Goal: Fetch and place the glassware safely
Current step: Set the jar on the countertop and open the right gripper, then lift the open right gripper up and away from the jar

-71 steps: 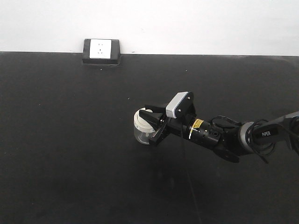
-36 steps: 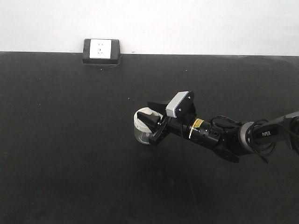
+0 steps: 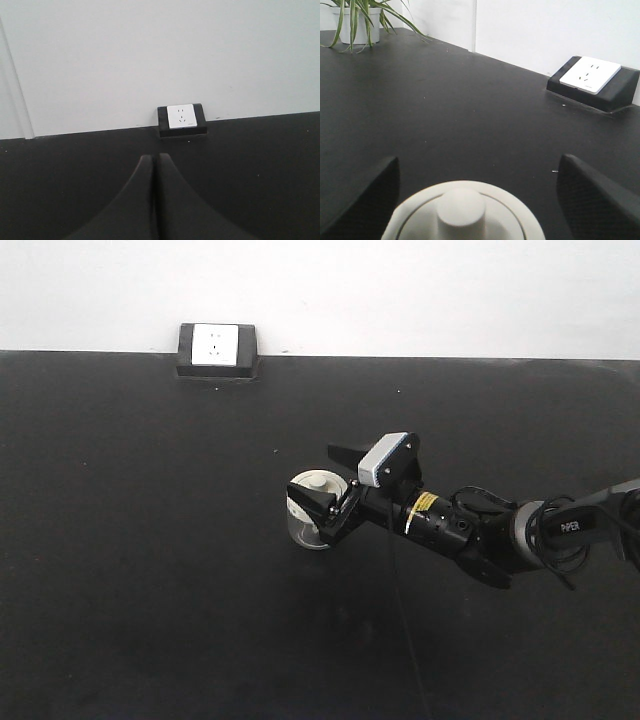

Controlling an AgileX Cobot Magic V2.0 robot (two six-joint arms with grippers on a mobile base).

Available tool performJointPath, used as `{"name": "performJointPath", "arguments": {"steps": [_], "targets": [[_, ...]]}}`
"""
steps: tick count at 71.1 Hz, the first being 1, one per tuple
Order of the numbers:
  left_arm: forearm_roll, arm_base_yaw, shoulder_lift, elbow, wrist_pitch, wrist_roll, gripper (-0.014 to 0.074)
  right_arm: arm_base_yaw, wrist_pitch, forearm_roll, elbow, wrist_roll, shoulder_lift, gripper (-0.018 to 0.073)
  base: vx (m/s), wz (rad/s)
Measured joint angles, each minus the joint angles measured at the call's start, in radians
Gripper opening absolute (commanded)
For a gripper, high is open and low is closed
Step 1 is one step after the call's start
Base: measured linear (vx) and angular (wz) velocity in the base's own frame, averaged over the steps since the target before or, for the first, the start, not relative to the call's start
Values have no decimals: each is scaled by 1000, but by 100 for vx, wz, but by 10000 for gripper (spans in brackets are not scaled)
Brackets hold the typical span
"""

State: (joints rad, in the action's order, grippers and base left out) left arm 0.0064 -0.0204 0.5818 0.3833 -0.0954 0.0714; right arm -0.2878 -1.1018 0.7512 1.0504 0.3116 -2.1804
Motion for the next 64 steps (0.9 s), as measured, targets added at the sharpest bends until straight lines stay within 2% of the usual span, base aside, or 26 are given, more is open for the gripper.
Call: {"name": "performJointPath", "arguments": {"steps": [22,35,49,64], "targets": [[0,0,0,0,0,0,-7,0,163,0,0,20,99,589,0,0],[0,0,0,0,0,0,-7,0,296,-20,0,143,219,589,0,0],[0,0,0,0,0,0,-7,0,574,-25,-1,218,374,561,0,0],[0,0,0,0,0,0,-7,0,894,-54,-6,246,548,493,0,0]]}}
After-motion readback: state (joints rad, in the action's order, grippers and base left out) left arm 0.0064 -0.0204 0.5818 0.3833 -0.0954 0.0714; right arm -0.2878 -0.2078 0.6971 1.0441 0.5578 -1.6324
